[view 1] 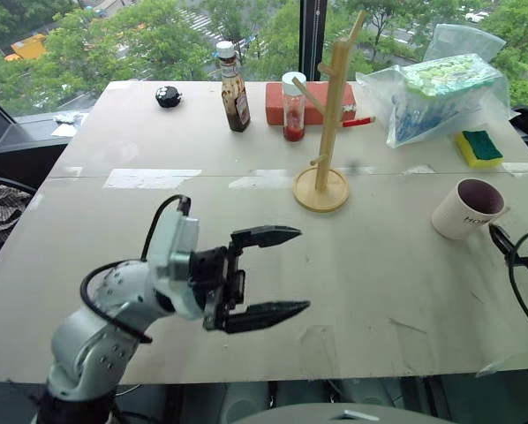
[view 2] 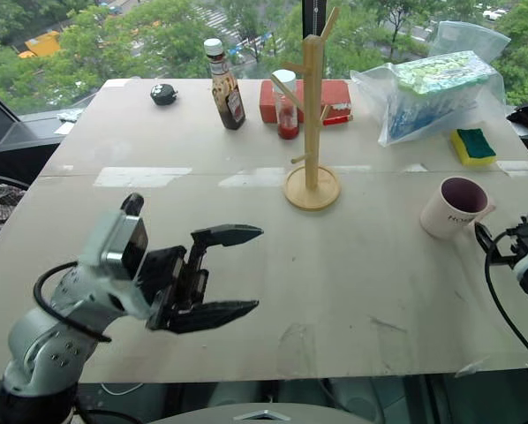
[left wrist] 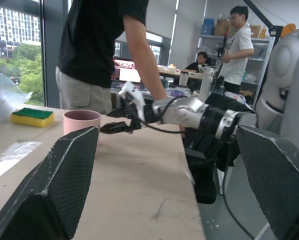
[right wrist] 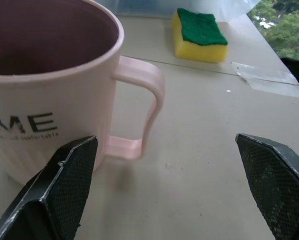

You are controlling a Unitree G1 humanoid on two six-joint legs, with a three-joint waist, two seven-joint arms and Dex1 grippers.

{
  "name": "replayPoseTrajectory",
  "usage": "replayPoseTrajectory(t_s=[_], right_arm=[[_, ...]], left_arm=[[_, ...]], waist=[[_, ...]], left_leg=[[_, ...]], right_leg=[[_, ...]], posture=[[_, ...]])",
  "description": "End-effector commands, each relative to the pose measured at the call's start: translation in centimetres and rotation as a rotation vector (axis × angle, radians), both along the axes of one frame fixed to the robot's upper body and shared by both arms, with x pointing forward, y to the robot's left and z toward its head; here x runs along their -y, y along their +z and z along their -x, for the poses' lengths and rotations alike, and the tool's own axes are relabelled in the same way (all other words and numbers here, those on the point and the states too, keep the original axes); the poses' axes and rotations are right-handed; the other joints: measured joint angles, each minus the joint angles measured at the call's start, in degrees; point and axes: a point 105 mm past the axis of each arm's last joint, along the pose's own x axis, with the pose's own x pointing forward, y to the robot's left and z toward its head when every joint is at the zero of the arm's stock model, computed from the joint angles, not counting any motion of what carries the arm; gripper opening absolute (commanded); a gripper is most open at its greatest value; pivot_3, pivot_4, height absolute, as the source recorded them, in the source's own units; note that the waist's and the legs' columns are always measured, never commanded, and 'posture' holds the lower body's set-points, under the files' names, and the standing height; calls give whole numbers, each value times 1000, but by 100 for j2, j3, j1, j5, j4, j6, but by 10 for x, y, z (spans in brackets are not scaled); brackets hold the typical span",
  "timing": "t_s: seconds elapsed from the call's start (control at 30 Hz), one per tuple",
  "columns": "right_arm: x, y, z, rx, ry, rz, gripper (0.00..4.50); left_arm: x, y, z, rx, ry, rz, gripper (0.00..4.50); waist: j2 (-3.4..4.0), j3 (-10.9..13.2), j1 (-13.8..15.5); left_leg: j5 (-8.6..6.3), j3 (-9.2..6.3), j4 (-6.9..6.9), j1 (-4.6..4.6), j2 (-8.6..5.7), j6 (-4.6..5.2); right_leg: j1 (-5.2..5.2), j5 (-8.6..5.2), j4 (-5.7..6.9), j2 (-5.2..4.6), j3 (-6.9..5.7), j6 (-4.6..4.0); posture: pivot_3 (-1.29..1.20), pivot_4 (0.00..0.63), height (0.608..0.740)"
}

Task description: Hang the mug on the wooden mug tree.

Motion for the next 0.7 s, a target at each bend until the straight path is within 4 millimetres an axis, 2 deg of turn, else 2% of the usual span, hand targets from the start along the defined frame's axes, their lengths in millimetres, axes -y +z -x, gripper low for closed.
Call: replayPoseTrajectory(t_s=[0.03,0.37,0.7], right_arm=[[2,11,-6,19,6,21,4466],[-1,11,-26,23,26,5,4466],[-4,12,-43,34,38,4,4466]], left_arm=[[1,7,12,43,23,6,4500],[9,-6,15,-17,111,-69,4500],[8,-13,16,-3,101,-94,4500]], waist=[[1,0,1],[4,-1,-16],[6,0,-17]], left_leg=[[0,0,0,0,0,0],[0,-1,2,6,-7,0],[0,0,1,7,-9,0]], right_leg=[[0,0,1,0,0,0],[3,1,3,2,5,0],[3,0,2,3,8,-1]], posture=[[0,150,740],[0,150,740],[0,150,740]])
